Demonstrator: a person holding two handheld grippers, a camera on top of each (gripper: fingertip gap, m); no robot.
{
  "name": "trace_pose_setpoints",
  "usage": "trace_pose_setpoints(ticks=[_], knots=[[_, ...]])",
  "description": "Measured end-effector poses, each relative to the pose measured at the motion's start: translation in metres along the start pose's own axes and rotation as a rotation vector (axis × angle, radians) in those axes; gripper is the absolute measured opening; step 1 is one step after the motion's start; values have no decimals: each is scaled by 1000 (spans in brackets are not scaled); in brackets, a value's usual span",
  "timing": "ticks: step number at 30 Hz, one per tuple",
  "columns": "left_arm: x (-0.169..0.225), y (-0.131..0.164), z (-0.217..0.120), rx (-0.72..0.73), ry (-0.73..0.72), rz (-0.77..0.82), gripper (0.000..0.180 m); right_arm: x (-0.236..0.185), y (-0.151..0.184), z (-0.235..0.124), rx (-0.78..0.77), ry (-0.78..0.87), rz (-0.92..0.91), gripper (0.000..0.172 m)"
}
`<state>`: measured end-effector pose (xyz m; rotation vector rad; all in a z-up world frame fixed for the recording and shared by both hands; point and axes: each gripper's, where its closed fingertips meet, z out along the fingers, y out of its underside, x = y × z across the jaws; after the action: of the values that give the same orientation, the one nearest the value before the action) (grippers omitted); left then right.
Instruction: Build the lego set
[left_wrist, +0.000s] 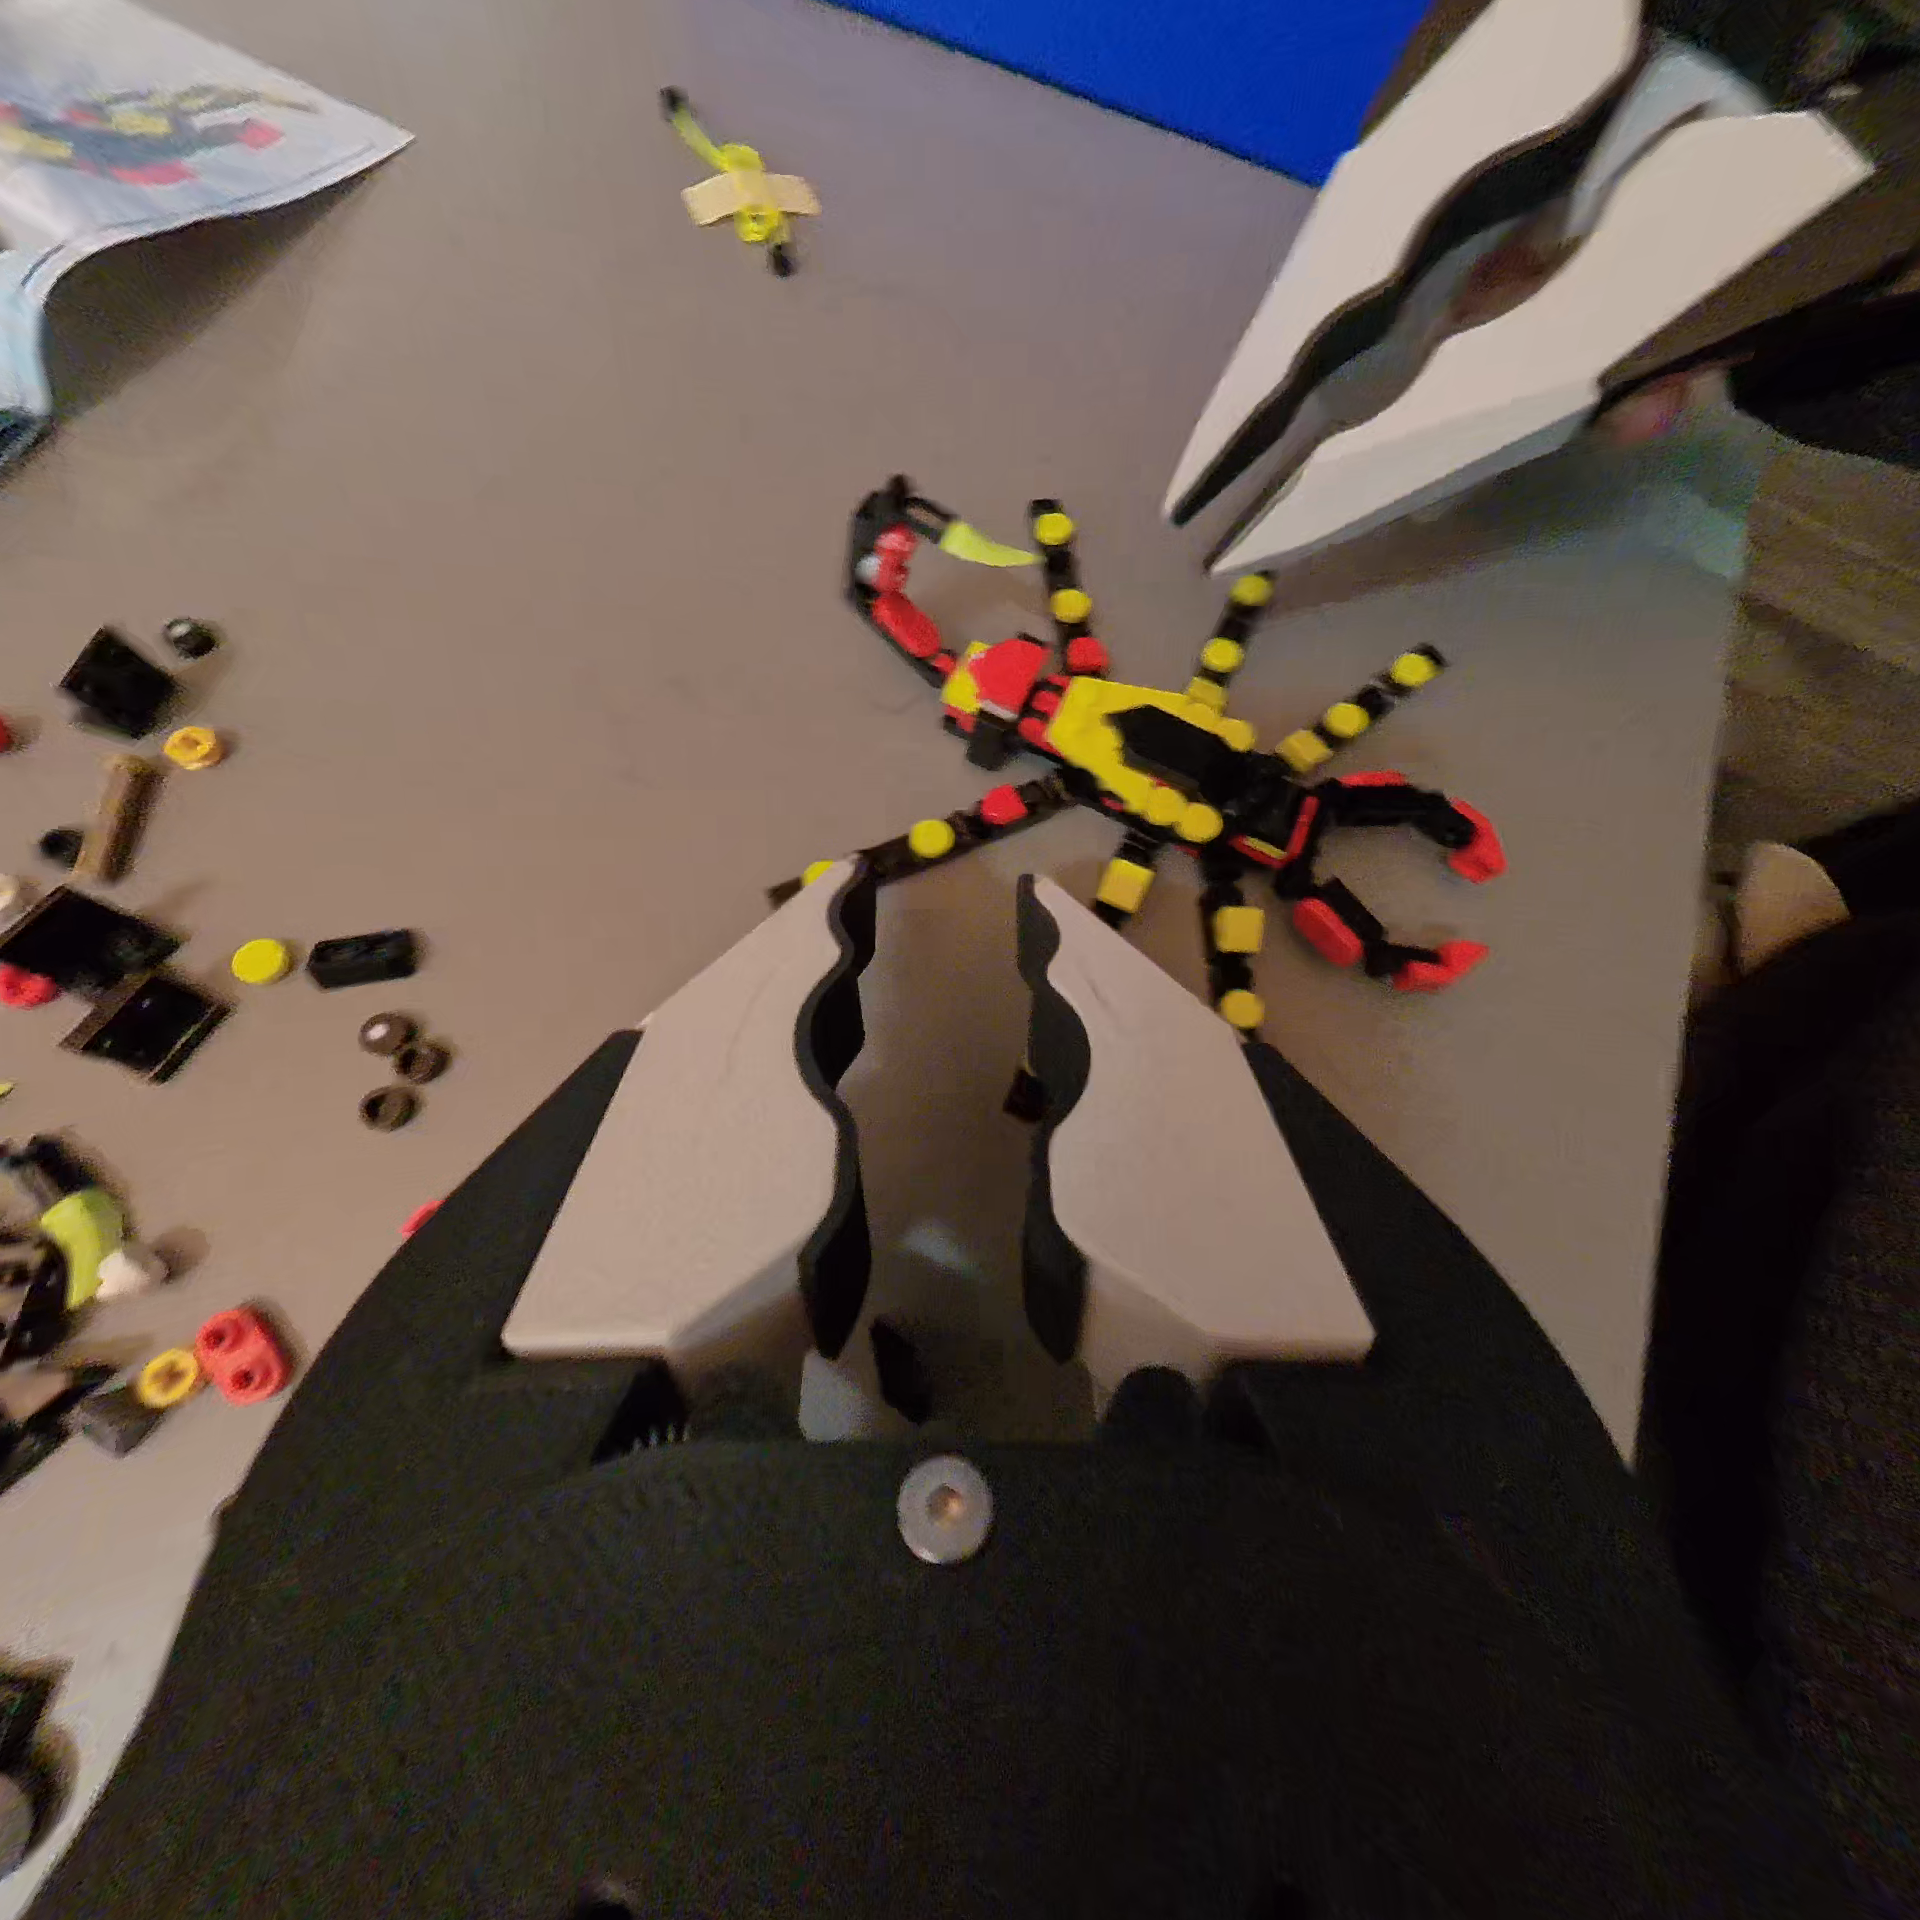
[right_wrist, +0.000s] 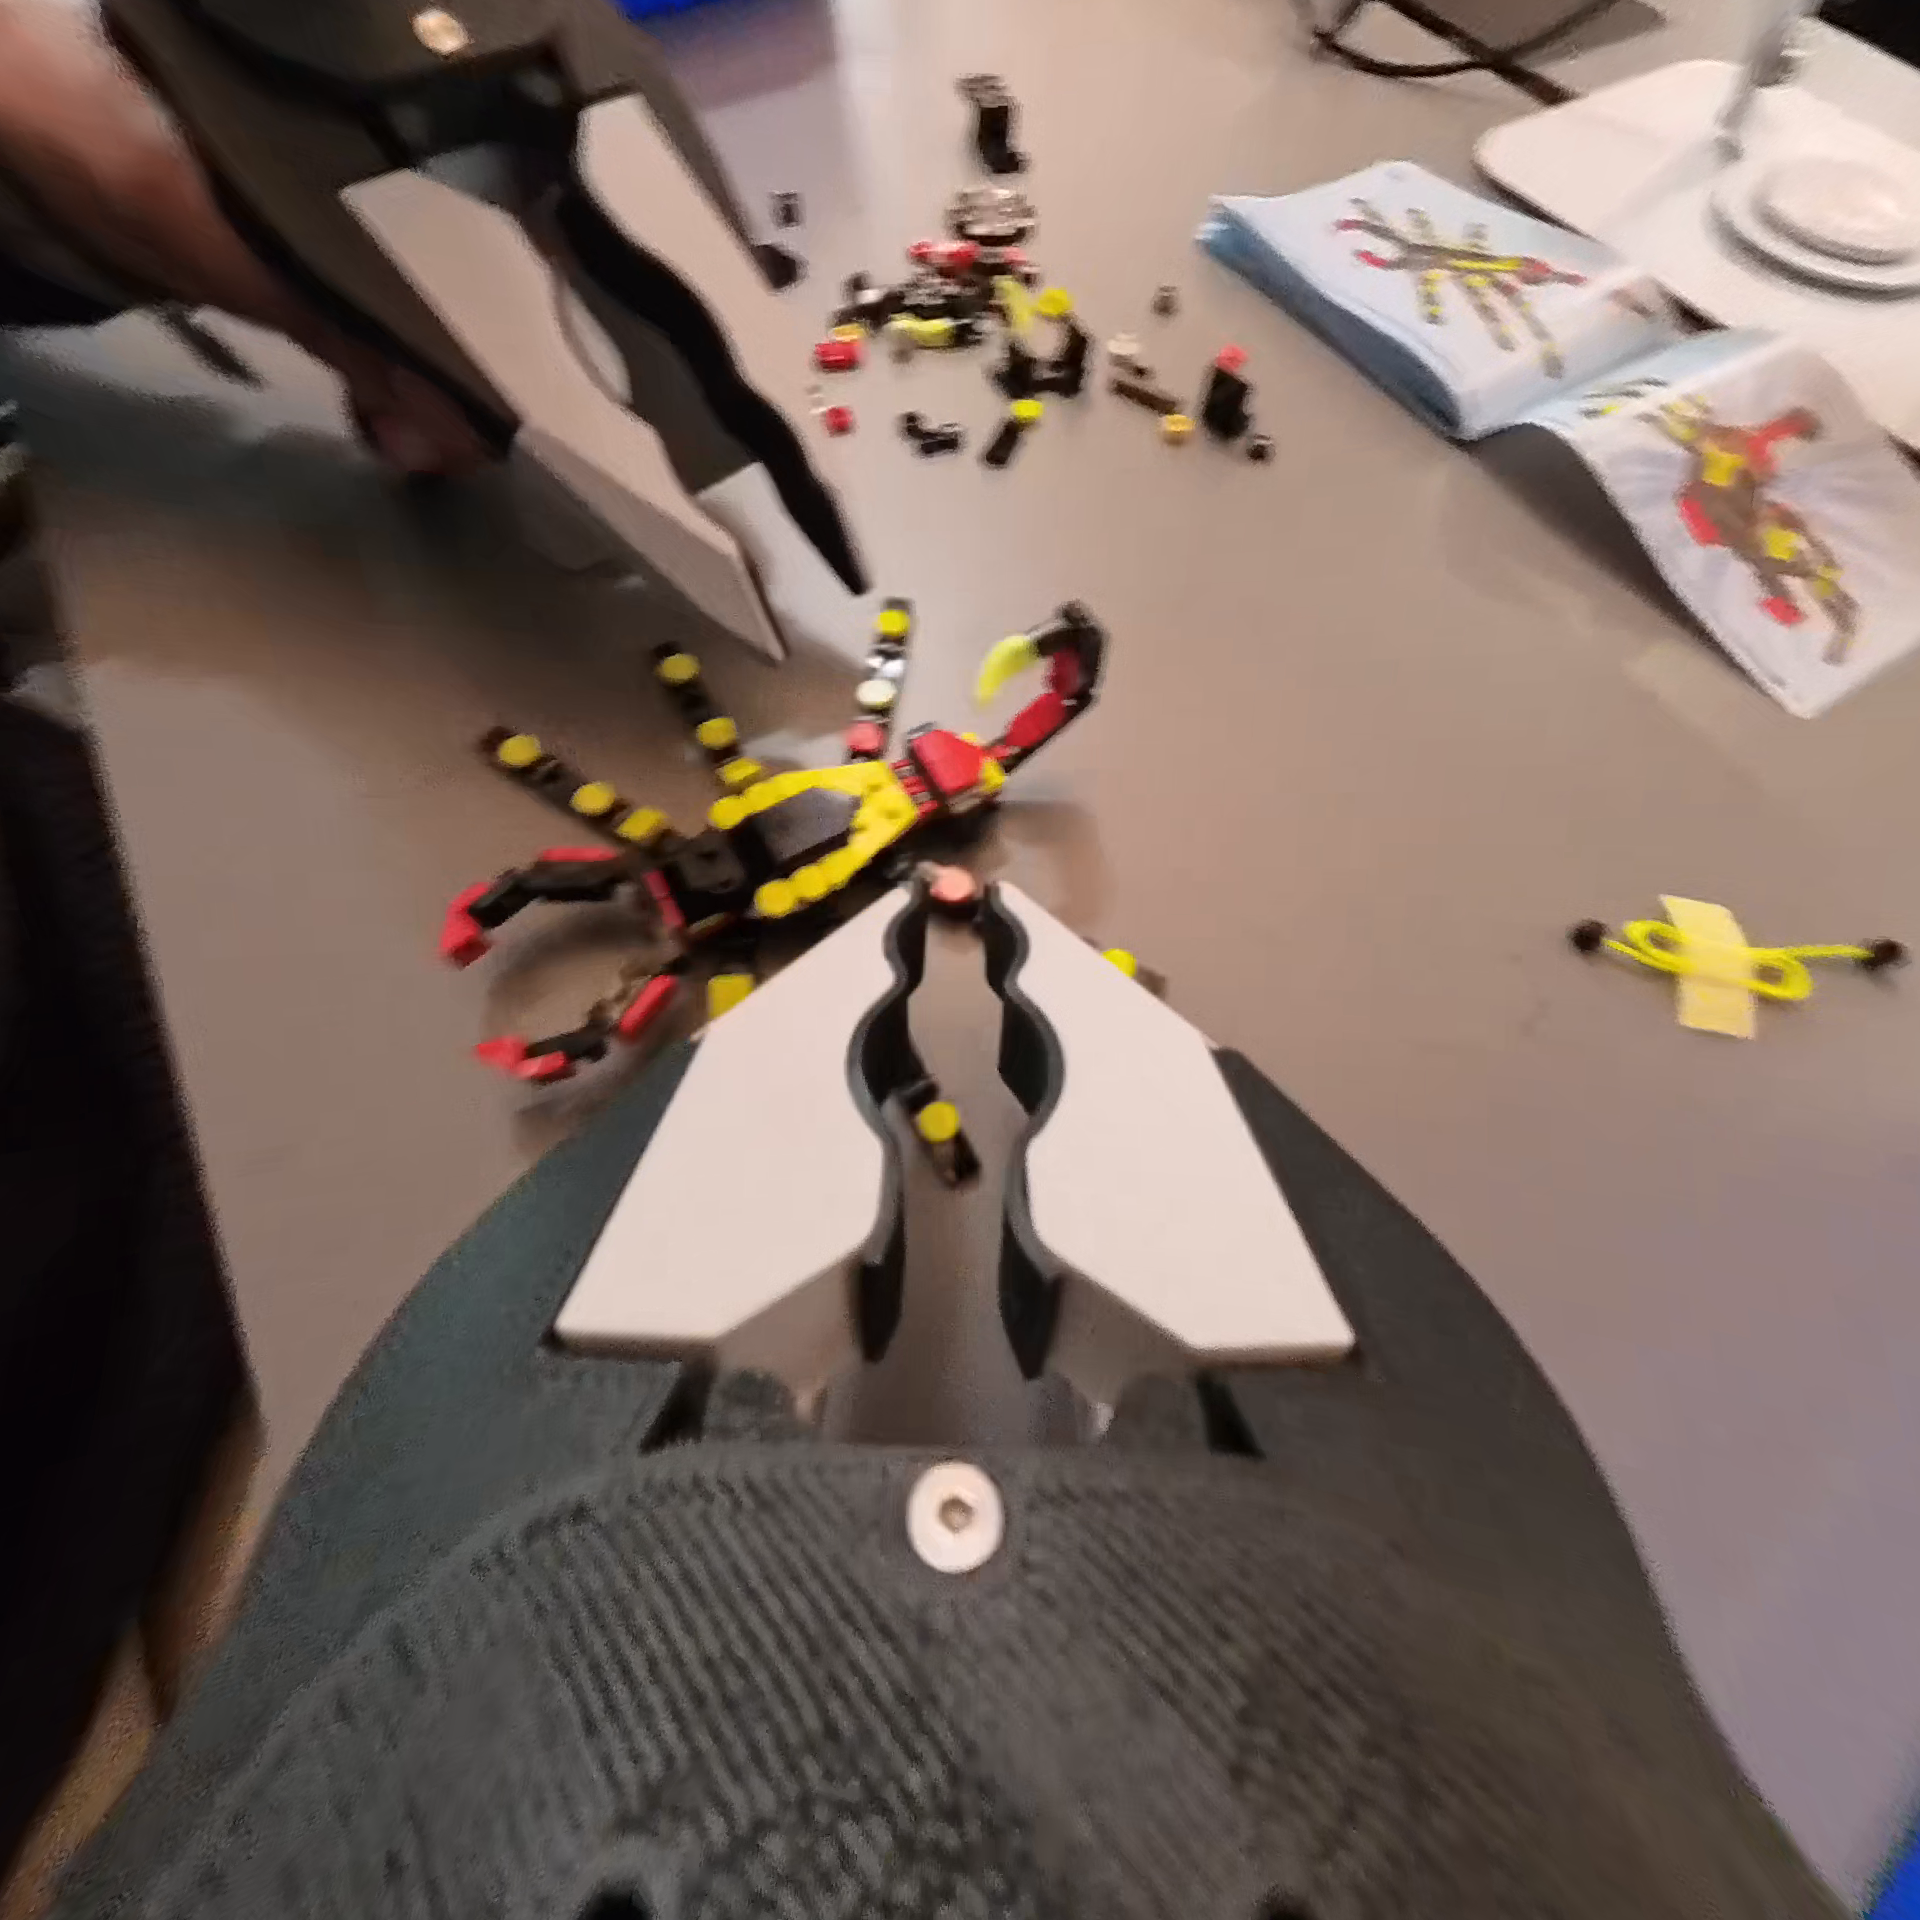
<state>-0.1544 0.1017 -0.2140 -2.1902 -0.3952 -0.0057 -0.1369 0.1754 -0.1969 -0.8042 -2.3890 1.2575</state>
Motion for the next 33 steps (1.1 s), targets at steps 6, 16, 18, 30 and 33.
trace_pose_setpoints(ticks=[6,16,18,30,33], knots=[[31,9,-2,-28,123,143,39,-21,13,-7,-30,-123,-65,25],[31,26,-10,-98,154,196,56,-17,39,-30,-100,-205,-21,42],[32,27,-9,-101,159,198,57,-22,40,-30,-107,-227,-32,46],[31,32,-4,-127,143,211,57,-25,50,-24,-165,-205,-104,44],[31,32,-4,-126,141,213,57,-25,49,-24,-165,-203,-109,43]])
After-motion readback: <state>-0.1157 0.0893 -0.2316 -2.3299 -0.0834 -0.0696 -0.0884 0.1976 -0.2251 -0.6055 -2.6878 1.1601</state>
